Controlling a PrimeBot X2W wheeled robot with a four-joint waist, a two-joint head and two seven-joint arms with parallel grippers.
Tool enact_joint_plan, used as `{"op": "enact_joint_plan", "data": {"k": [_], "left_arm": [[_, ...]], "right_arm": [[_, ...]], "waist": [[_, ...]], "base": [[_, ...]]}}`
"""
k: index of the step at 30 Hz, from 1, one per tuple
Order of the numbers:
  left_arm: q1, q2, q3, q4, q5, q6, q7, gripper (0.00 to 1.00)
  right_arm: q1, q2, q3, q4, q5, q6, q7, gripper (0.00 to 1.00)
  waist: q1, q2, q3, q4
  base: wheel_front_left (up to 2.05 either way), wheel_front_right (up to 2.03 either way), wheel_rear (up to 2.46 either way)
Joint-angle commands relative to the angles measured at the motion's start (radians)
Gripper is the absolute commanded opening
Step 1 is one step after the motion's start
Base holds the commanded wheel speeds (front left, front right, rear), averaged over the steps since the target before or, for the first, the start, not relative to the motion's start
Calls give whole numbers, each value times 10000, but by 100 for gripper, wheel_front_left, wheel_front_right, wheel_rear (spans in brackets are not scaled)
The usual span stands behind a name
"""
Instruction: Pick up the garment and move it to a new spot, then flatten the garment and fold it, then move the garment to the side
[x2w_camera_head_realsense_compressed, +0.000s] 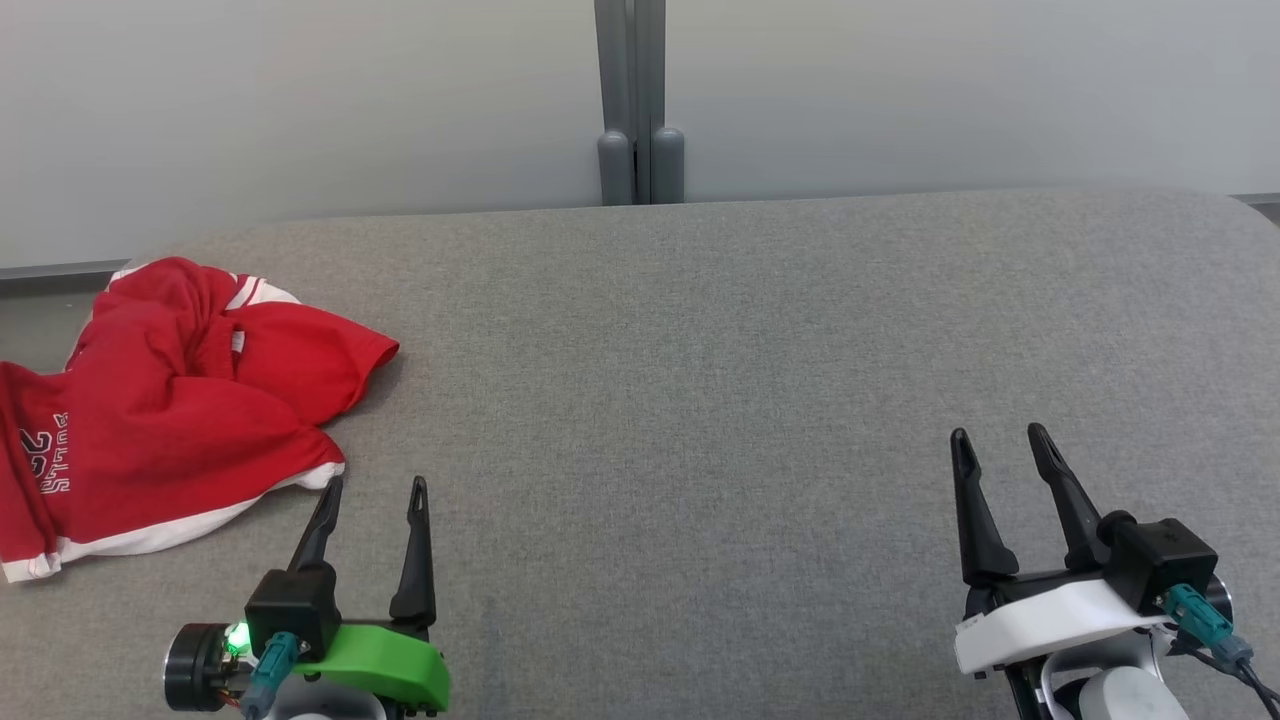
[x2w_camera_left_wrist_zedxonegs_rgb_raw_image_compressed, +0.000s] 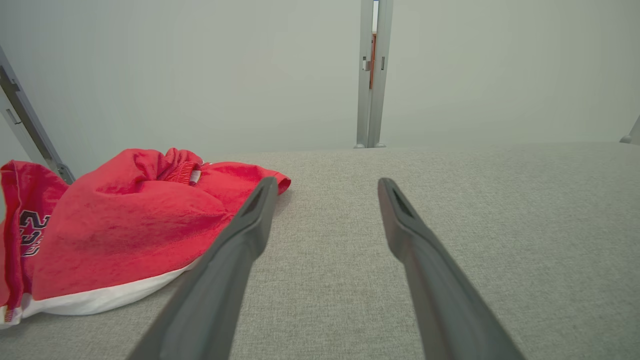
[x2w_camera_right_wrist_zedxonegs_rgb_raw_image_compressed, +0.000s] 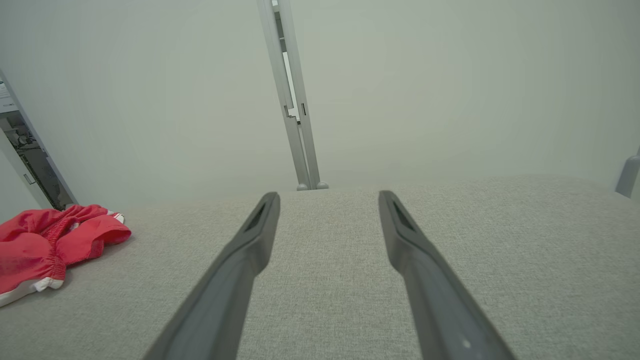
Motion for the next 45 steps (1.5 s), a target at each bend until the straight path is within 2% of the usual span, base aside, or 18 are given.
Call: {"op": "enact_joint_plan", "data": {"k": [1, 29, 35, 45], "left_arm": [[-153, 100, 11, 48, -29, 10, -5, 100], [-56, 372, 1, -124, -361, 291, 349, 100], [-88, 449, 4, -208, -384, 391, 402, 100], [95, 729, 158, -352, -505, 533, 544, 100]], "right_arm": [[93, -38, -22, 43, 92, 4, -35, 100], [193, -30, -113, 490, 180, 4, -35, 100], [205, -31, -129, 535, 195, 4, -35, 100], [224, -24, -60, 562, 248, 4, -35, 100]], "waist": [[0, 0, -10, 6], [0, 0, -108, 236], [0, 0, -103, 688], [0, 0, -89, 1962]], "base": [[0, 0, 0], [0, 0, 0], [0, 0, 0], [0, 0, 0]]}}
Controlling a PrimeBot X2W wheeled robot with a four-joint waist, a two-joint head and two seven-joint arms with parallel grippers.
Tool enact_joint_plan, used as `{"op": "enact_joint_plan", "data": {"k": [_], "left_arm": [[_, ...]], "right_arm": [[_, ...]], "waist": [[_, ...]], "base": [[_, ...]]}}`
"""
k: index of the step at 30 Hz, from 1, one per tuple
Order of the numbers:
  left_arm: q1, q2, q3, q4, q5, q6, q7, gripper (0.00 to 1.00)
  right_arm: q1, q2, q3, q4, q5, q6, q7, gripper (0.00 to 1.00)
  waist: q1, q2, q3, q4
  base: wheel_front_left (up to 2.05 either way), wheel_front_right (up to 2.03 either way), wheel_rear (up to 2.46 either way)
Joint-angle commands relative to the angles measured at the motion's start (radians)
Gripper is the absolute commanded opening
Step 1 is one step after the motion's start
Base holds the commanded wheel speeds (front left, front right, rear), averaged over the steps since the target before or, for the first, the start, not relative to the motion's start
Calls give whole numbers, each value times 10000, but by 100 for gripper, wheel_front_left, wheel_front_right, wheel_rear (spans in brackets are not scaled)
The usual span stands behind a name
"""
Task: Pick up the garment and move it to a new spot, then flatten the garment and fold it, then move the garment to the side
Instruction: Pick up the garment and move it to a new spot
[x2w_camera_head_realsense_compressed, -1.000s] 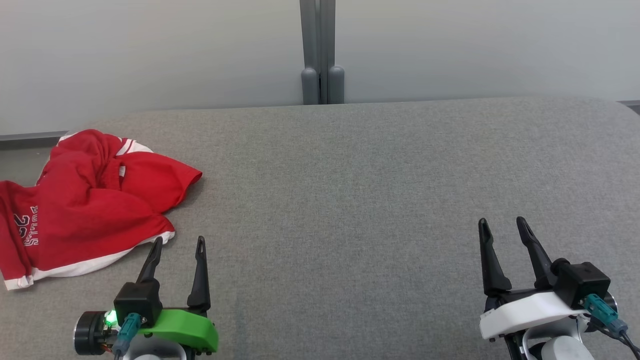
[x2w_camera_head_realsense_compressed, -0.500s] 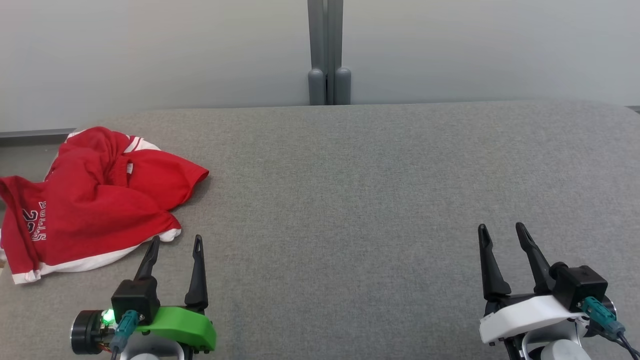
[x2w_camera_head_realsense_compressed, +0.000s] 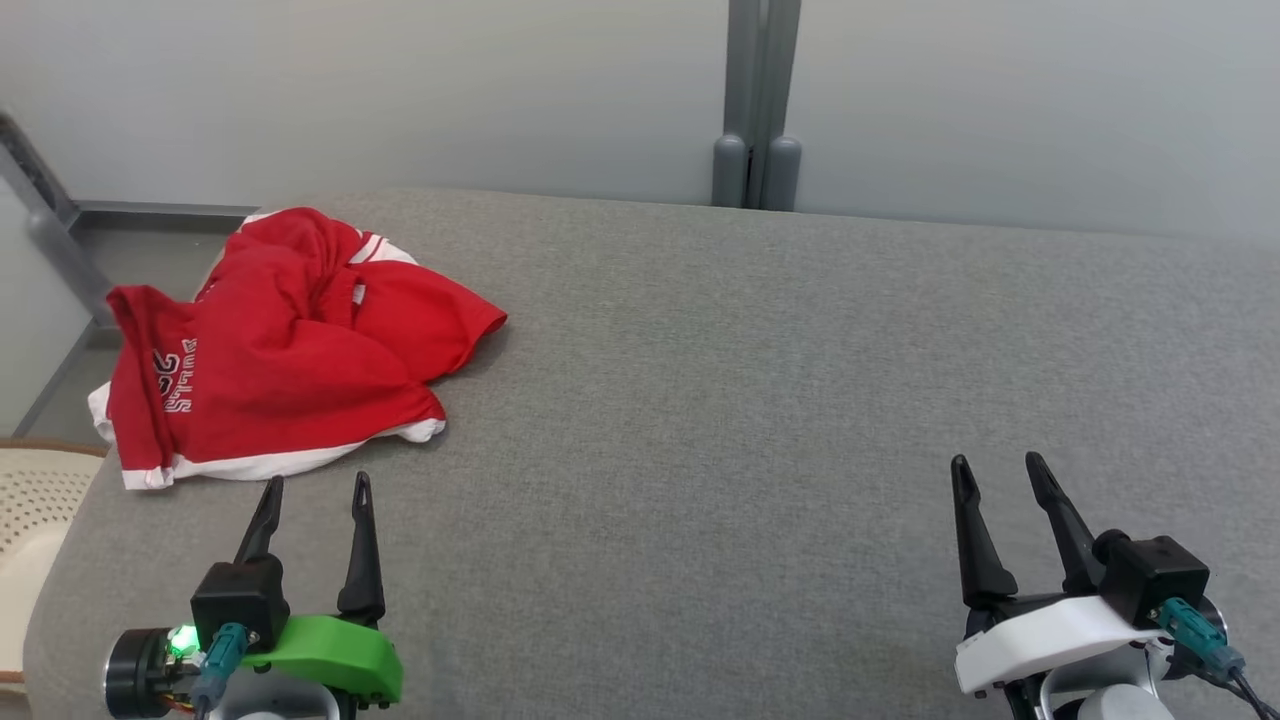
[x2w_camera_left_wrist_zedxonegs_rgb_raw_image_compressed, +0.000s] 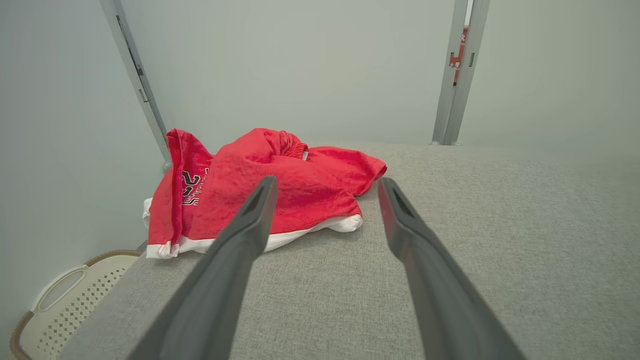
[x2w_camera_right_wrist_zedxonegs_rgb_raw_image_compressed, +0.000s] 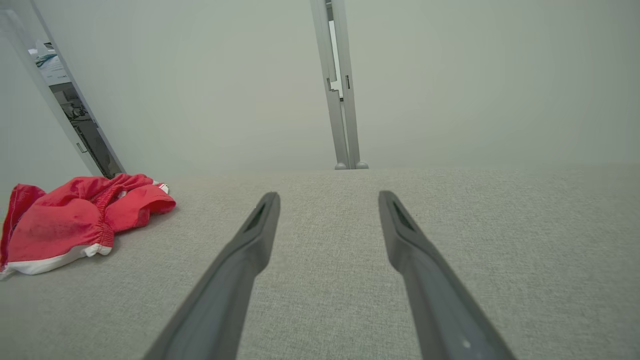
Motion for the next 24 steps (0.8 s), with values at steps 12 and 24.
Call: {"op": "enact_joint_plan", "data": {"k": [12, 24], "left_arm": [[61, 235, 177, -79, -242, 189, -59, 100], [193, 334, 279, -158, -384, 349, -171, 100]], "right_arm": [[-69, -21, 77, 92, 33, 2, -35, 100], [-131, -18, 209, 122, -51, 2, -33, 100]], "waist": [[-1, 0, 281, 2044], [-1, 0, 319, 3289]], "base": [[0, 0, 0], [0, 0, 0]]}}
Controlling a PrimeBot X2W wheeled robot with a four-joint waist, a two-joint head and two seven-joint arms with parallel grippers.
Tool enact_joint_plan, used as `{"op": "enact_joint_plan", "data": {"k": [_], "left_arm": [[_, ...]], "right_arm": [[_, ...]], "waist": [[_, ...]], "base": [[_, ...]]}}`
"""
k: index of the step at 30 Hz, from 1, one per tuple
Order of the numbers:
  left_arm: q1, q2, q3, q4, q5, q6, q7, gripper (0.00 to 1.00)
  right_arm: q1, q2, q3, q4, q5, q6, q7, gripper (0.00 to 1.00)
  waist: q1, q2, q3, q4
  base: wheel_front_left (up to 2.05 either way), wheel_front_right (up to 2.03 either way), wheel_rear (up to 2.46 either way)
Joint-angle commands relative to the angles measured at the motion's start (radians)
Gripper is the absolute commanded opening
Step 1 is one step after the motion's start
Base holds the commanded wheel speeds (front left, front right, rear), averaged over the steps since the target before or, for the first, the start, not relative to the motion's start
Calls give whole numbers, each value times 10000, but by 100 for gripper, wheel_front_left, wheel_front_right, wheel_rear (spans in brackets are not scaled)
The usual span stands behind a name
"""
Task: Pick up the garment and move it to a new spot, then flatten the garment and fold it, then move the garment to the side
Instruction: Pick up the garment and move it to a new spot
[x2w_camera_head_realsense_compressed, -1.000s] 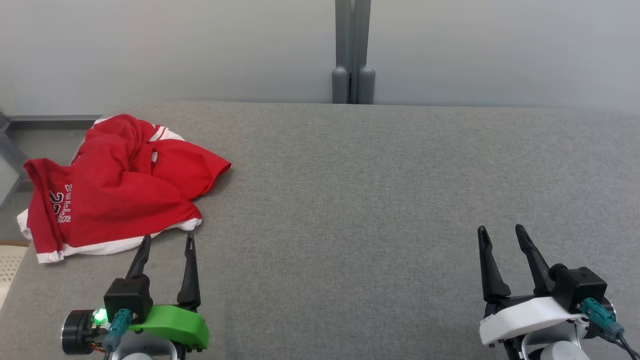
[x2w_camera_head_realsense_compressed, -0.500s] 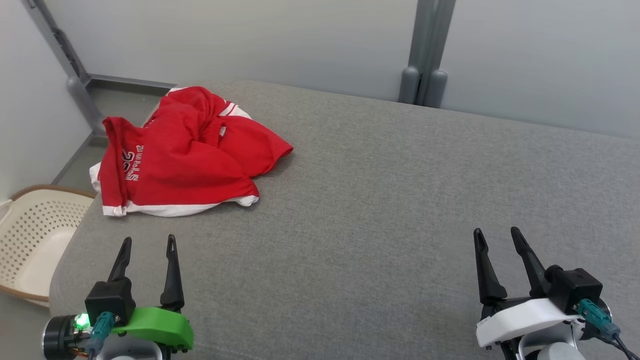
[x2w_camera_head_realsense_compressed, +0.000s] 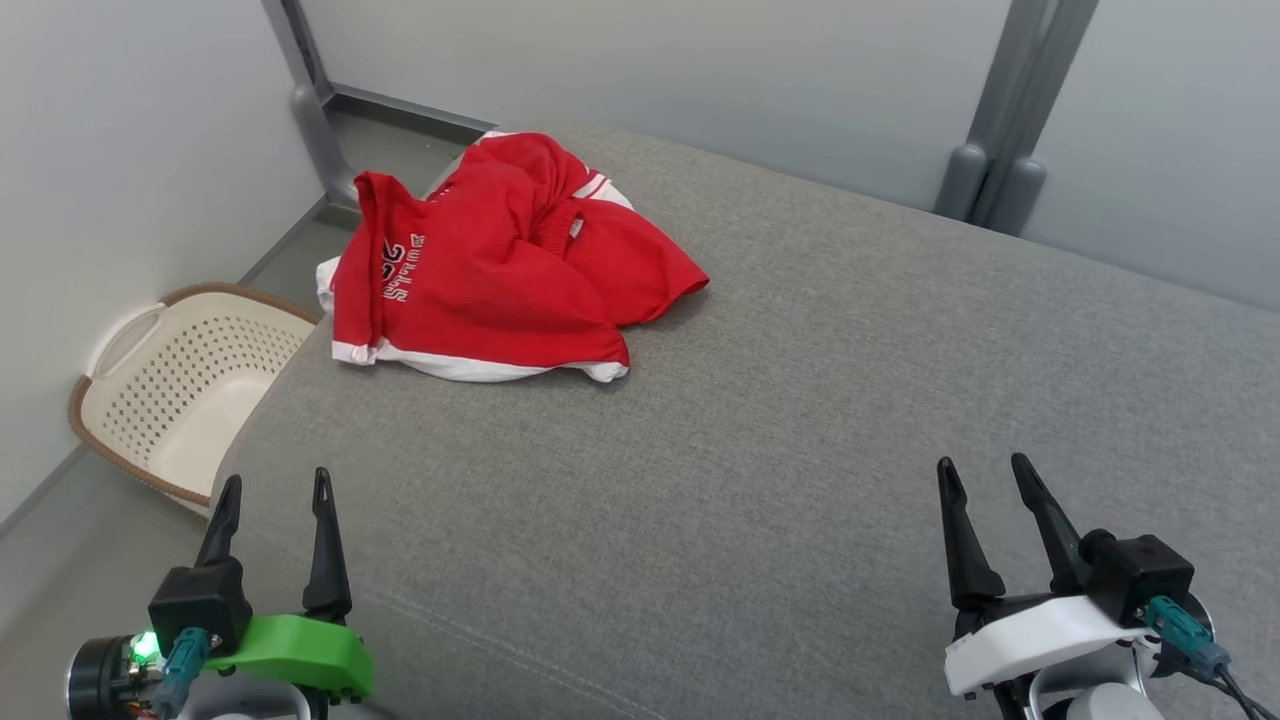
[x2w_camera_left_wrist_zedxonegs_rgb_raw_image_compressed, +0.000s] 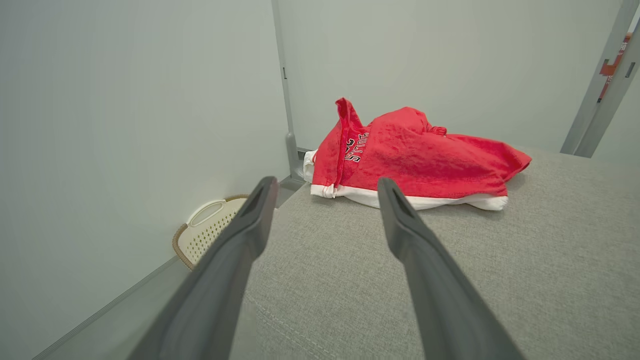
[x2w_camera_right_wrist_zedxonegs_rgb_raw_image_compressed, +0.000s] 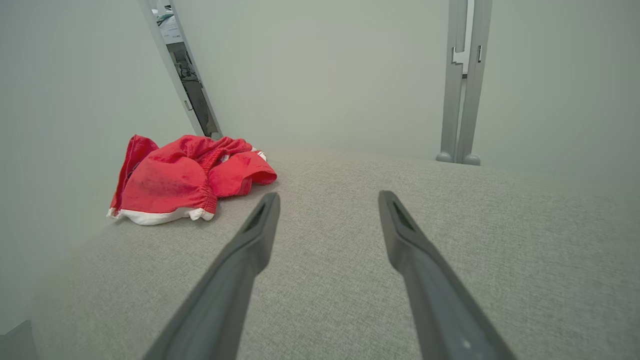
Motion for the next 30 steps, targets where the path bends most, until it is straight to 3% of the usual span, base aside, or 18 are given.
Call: {"op": "enact_joint_plan", "data": {"k": [1, 16, 21, 30], "left_arm": [[153, 67, 35, -24, -33, 39, -57, 100], [338, 61, 259, -169, -273, 357, -240, 100], [-117, 82, 249, -43, -414, 241, -258, 100], [-1793, 557, 496, 83, -595, 37, -205, 100]], "right_arm": [[-77, -28, 19, -1, -55, 2, -35, 100], [-447, -235, 416, 244, 62, 1, -33, 100], [-320, -302, 211, 177, 23, 1, -33, 100], [-621, -685, 18, -86, -187, -1, 54, 100]], "waist": [[0, 0, 50, 407], [0, 0, 287, 520], [0, 0, 302, 465], [0, 0, 1184, -861]], "base": [[0, 0, 0], [0, 0, 0], [0, 0, 0], [0, 0, 0]]}}
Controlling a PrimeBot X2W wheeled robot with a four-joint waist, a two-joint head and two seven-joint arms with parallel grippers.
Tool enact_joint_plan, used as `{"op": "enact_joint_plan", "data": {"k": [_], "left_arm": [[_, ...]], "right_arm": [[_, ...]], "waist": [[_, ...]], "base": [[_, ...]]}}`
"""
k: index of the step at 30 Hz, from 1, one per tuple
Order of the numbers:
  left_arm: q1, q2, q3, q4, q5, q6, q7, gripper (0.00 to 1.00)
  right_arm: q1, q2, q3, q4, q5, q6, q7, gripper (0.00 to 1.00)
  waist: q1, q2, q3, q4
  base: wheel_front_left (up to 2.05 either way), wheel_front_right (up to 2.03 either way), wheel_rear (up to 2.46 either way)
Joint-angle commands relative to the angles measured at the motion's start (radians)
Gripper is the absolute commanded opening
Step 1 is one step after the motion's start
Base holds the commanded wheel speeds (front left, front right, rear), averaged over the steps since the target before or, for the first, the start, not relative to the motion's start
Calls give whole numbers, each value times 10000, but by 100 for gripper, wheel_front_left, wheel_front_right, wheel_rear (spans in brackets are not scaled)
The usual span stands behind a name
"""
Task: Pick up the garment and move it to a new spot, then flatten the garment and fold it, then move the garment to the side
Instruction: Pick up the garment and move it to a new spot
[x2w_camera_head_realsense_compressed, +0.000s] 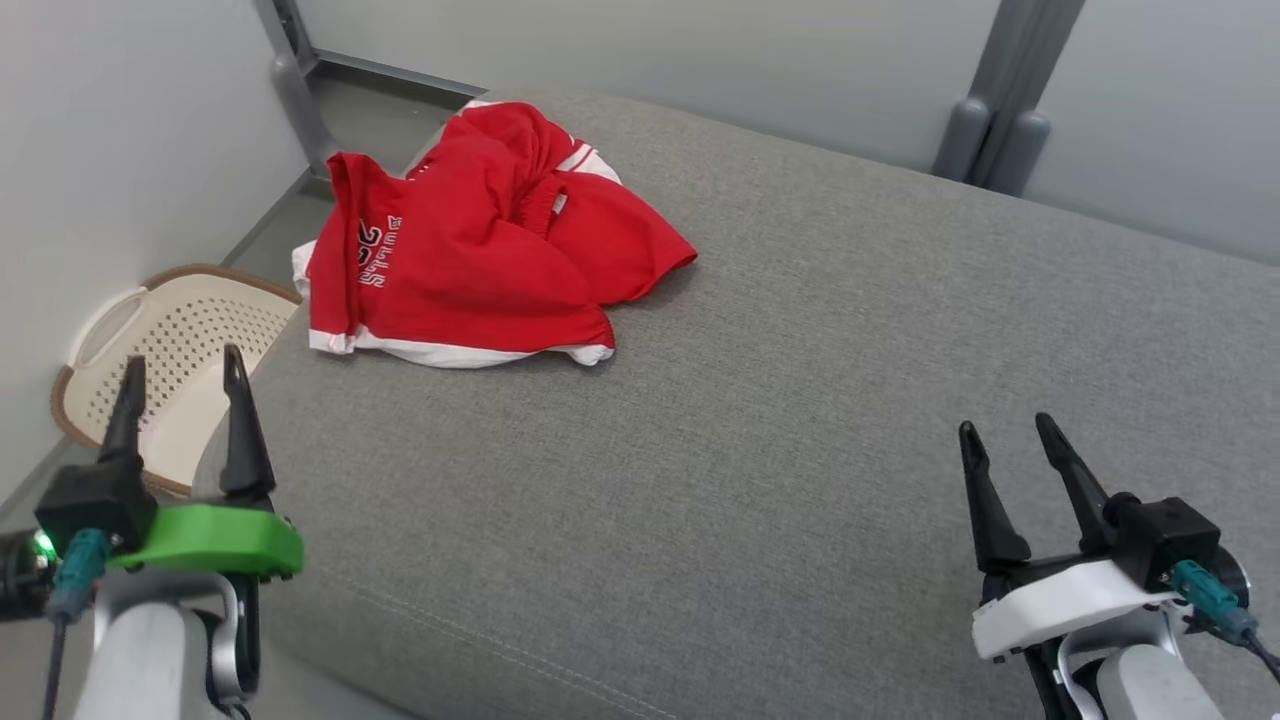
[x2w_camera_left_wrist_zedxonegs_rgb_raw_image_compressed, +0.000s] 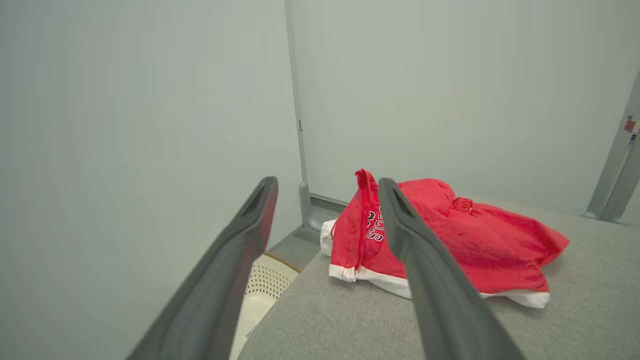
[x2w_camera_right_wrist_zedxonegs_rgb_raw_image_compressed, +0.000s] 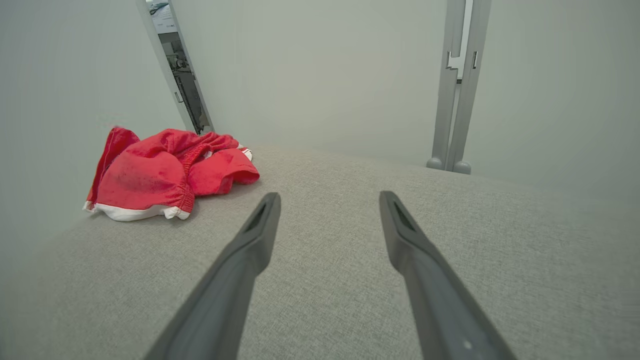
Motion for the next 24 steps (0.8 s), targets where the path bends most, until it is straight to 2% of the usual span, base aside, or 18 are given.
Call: {"op": "enact_joint_plan", "data": {"k": [1, 13, 24], "left_arm": [[-484, 143, 36, -27, -56, -66, 2, 100], [-4096, 1064, 150, 287, -331, -666, 682, 100], [-6151, 1910, 606, 2062, -859, -875, 1584, 100]], "right_arm": [[-175, -161, -110, -106, -82, -1, 33, 100], [-347, -1016, -1943, -1326, -273, -1, 336, 100], [-433, -838, -3143, -2000, -236, -1, 230, 100]], "waist": [[0, 0, 761, -896], [0, 0, 2962, -2715], [0, 0, 4596, -3901]], "base": [[0, 0, 0], [0, 0, 0], [0, 0, 0]]}}
